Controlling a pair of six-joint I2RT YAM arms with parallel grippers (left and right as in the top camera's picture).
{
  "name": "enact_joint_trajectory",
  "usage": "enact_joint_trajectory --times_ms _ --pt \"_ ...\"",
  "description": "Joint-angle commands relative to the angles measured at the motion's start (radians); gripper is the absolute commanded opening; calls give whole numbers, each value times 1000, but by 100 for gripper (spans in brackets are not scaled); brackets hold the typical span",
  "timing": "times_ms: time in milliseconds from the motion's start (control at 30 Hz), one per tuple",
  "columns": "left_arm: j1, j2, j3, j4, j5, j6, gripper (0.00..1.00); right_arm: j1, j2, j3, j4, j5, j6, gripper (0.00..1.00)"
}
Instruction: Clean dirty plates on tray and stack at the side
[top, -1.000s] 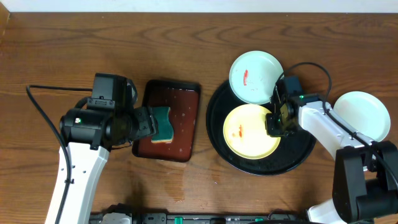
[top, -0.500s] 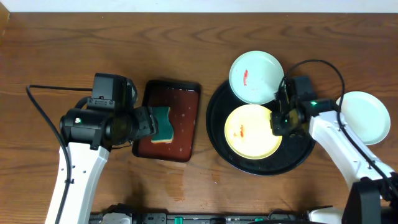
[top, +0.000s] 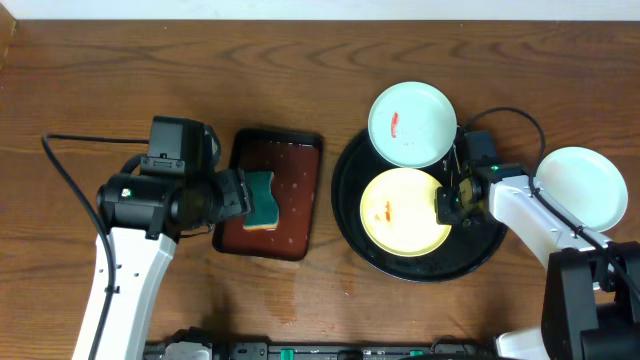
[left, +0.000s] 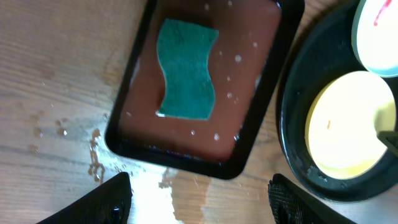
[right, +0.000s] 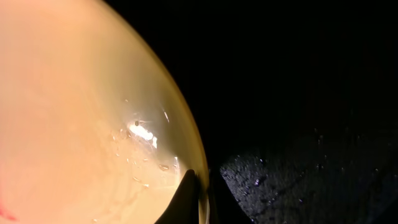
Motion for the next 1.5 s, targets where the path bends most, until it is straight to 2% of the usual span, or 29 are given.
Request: enact_joint_trajectory --times_ms 0,367,533,633,767,800,833,867,900,1100,1133,1200,1300,1467 --pt "-8 42 -44 18 -41 19 71 -9 6 -2 14 0 21 1" --pt "-87 264 -176 240 -48 19 70 -9 12 -14 23 3 -12 1" --pt "-107 413 -176 357 -184 3 61 -8 12 -21 23 3 -13 1" --pt "-106 504 -176 410 -199 -34 55 -8 12 -21 26 3 -13 1" --pt "-108 618 -176 467 -153 -87 44 -8 12 -21 26 3 -13 1" --pt "-108 641 -176 479 -130 -86 38 -8 12 -21 26 3 -13 1" --pt "-108 662 -176 489 -111 -86 27 -8 12 -21 26 3 -13 1" --pt "-108 679 -176 494 -99 -86 9 -8 12 -21 26 3 -13 1" --pt "-107 689 -176 496 -93 -86 8 -8 12 -21 26 3 -13 1" --pt "-107 636 -131 445 -90 -77 8 -8 12 -21 22 3 -13 1" --pt "-107 617 -117 432 -90 -77 16 -8 12 -21 21 3 -13 1" --pt "-107 568 -93 412 -90 -69 39 -8 12 -21 22 3 -13 1" --pt "-107 498 -88 389 -90 -56 59 -8 12 -21 22 3 -13 1" --pt "-108 446 -90 293 -89 -56 61 -8 12 -21 22 3 -13 1"
